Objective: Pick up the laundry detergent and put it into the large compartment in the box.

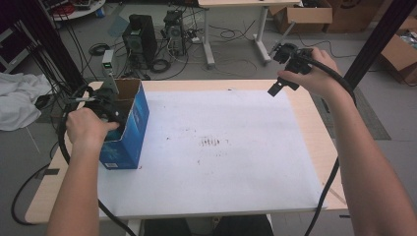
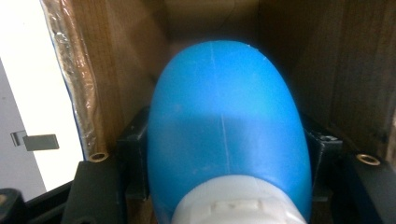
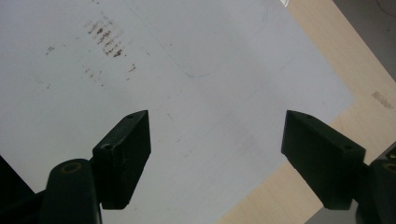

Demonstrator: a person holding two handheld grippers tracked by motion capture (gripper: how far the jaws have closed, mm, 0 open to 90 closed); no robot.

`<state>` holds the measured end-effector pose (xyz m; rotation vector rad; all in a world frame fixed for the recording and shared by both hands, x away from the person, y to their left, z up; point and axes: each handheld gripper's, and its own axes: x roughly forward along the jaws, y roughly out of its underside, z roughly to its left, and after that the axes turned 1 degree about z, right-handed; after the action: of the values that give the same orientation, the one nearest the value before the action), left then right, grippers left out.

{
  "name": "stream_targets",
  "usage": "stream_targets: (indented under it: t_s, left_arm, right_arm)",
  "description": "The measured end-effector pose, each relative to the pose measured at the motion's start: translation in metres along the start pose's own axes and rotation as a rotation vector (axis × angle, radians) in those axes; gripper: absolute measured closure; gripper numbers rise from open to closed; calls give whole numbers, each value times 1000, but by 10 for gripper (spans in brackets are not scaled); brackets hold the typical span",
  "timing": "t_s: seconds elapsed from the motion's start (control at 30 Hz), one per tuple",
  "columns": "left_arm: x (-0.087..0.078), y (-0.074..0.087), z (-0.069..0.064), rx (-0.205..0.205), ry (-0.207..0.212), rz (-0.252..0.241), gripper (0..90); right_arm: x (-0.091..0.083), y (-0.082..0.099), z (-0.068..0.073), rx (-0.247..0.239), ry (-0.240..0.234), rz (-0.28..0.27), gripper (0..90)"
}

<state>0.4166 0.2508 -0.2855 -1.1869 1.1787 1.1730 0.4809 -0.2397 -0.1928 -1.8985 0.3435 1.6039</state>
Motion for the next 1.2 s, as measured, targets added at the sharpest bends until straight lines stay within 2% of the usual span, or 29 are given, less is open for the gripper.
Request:
stream_targets:
  t_s: [0.13, 0.3, 0.6, 0.73, 0.8, 1.07, 1.17, 1.2]
  left_arm:
    - [-2, 0, -1, 5, 3, -3, 348]
    - [-3, 0, -2, 8, -12, -14, 337]
    - [-5, 1, -1, 8, 7, -16, 305]
    - [-10, 1, -2, 13, 12, -19, 288]
    - [-14, 3, -1, 8, 21, -37, 284]
    - [-25, 5, 0, 4, 16, -52, 217]
    - [-31, 6, 0, 13, 19, -55, 198]
    - [-35, 7, -1, 28, 21, -62, 193]
  right_arm:
    - [0, 0, 1, 2, 1, 2, 240]
    - [0, 0, 1, -4, 1, 0, 240]
    - [-1, 2, 2, -1, 2, 0, 241]
    - [-1, 3, 1, 3, 0, -3, 241]
    - [-2, 3, 1, 3, 0, -5, 241]
    - [-3, 4, 2, 0, 1, -9, 241]
    - [-3, 4, 2, -3, 1, -7, 241]
    - [-3, 4, 2, -3, 1, -8, 240]
